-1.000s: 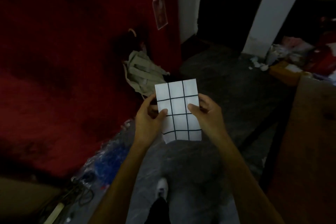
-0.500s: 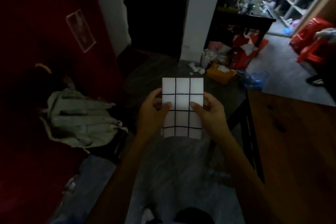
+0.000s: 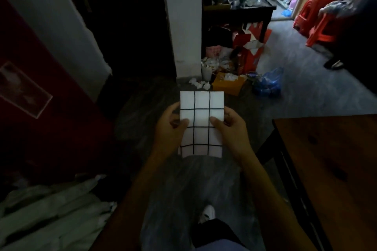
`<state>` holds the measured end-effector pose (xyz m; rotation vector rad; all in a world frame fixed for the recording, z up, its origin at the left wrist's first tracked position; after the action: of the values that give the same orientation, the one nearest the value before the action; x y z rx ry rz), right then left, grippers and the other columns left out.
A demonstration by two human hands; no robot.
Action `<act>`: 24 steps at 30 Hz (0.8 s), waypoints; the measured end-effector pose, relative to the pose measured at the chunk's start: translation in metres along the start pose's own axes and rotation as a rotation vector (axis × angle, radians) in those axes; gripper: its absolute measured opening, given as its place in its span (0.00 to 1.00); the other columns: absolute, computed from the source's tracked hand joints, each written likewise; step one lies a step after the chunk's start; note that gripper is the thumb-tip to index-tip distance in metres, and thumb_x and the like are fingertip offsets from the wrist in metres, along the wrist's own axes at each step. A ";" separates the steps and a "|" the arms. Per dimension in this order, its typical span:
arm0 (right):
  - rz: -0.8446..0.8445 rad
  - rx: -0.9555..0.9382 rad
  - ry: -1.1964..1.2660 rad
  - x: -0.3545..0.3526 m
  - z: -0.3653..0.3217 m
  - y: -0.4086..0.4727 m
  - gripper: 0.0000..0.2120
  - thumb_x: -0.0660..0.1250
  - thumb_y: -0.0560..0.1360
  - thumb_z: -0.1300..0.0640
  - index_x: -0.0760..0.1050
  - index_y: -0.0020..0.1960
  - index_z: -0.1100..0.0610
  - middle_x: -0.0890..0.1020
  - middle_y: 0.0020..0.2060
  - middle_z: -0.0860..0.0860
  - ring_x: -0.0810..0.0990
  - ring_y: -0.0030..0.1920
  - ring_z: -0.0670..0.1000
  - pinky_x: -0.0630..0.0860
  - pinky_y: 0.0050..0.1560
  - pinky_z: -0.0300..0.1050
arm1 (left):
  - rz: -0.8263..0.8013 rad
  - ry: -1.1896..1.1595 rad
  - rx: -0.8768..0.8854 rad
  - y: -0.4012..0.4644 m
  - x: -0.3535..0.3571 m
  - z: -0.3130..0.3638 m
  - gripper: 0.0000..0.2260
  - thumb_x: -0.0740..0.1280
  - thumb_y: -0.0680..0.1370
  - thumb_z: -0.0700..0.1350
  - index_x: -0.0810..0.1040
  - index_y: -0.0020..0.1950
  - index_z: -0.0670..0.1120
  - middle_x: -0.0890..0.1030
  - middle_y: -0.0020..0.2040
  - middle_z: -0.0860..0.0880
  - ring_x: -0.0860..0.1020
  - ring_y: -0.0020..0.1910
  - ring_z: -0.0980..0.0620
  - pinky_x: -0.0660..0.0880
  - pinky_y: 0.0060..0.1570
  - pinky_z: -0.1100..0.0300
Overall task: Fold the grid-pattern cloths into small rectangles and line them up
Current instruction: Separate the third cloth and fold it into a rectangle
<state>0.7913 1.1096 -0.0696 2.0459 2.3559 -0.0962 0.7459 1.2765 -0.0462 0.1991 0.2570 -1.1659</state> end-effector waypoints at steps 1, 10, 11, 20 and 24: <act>0.010 -0.002 -0.002 -0.005 -0.002 0.021 0.16 0.66 0.76 0.59 0.72 0.63 0.48 0.80 0.55 0.46 0.79 0.54 0.43 0.79 0.53 0.44 | -0.020 0.030 0.020 0.023 0.009 0.007 0.22 0.66 0.77 0.38 0.68 0.70 0.48 0.77 0.55 0.55 0.76 0.46 0.68 0.74 0.40 0.70; 0.212 -0.009 0.019 -0.075 -0.027 0.169 0.20 0.68 0.75 0.57 0.70 0.65 0.46 0.77 0.50 0.40 0.77 0.49 0.40 0.74 0.41 0.36 | -0.131 0.028 0.089 0.182 0.107 0.057 0.23 0.66 0.76 0.35 0.69 0.70 0.47 0.78 0.61 0.46 0.77 0.58 0.51 0.76 0.54 0.58; 0.234 0.001 0.021 -0.083 -0.024 0.180 0.21 0.69 0.75 0.57 0.69 0.66 0.46 0.77 0.51 0.41 0.78 0.50 0.40 0.75 0.40 0.36 | -0.142 0.024 0.099 0.195 0.118 0.058 0.22 0.66 0.76 0.35 0.70 0.70 0.47 0.78 0.61 0.46 0.78 0.58 0.51 0.77 0.54 0.58; 0.452 0.072 0.017 -0.133 0.011 0.283 0.18 0.68 0.75 0.55 0.72 0.64 0.48 0.81 0.53 0.48 0.81 0.52 0.45 0.80 0.42 0.38 | -0.390 -0.005 0.171 0.335 0.223 0.042 0.20 0.67 0.76 0.37 0.72 0.67 0.48 0.79 0.55 0.52 0.78 0.50 0.60 0.78 0.47 0.63; 0.622 0.100 -0.034 -0.154 0.012 0.330 0.17 0.68 0.75 0.54 0.71 0.63 0.46 0.80 0.54 0.47 0.81 0.53 0.45 0.80 0.49 0.44 | -0.569 -0.004 0.227 0.399 0.275 0.046 0.17 0.67 0.77 0.39 0.74 0.65 0.47 0.79 0.54 0.54 0.78 0.49 0.62 0.75 0.43 0.70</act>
<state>1.1391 1.0026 -0.0843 2.6840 1.6191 -0.2333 1.2209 1.1739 -0.0769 0.3363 0.1809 -1.7627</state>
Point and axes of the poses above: each hand's wrist, its own y-axis towards the middle knuckle, its own x-axis out of the palm, z = x × y, the point moved 5 cm from there along y, towards the middle knuckle
